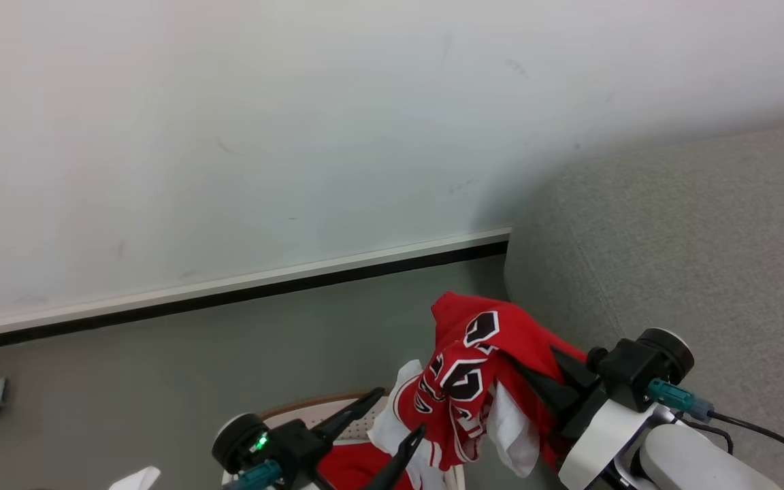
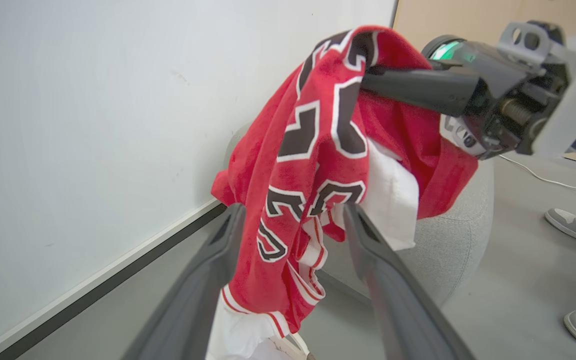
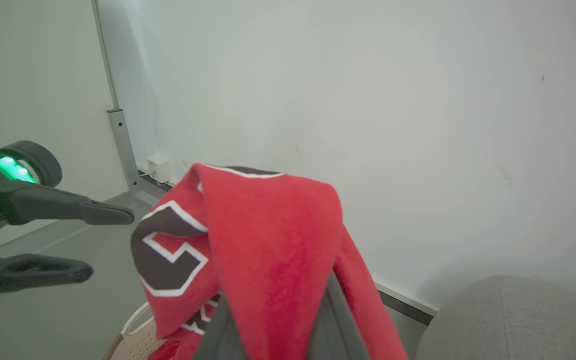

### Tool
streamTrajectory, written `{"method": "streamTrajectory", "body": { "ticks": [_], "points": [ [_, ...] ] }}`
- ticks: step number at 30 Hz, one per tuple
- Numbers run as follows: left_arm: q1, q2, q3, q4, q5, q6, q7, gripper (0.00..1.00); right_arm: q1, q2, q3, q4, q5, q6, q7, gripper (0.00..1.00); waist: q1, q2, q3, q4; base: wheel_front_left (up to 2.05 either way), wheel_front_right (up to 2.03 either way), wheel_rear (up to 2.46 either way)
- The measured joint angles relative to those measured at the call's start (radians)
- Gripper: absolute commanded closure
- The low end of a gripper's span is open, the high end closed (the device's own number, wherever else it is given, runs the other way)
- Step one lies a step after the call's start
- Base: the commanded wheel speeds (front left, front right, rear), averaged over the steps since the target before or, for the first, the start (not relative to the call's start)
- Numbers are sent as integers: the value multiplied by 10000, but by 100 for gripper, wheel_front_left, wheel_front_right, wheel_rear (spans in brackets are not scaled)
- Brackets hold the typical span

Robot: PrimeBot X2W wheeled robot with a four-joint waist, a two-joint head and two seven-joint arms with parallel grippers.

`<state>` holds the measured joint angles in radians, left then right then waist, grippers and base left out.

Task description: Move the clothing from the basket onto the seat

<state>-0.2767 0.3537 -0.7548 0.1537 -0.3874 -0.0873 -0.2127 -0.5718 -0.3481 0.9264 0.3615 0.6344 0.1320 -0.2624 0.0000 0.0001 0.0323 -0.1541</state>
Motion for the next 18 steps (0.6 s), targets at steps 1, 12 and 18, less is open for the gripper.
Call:
{"method": "streamTrajectory", "body": {
  "ticks": [1,12,18],
  "points": [
    [-1,-21,0,15,-2,0,-6,0,50,-12,-92,-48,-81,2,0,100,0,0,10,-115,0,0,0],
    [-135,-142,-148,130,-33,-2,-104,0,526,-226,-1083,-407,-502,2,0,100,0,0,141,-1333,0,0,0],
    [-248,-169,-245,174,-35,-15,-105,0,677,-238,-1375,-541,-704,2,0,100,0,0,305,-1560,0,0,0]
  ]
}}
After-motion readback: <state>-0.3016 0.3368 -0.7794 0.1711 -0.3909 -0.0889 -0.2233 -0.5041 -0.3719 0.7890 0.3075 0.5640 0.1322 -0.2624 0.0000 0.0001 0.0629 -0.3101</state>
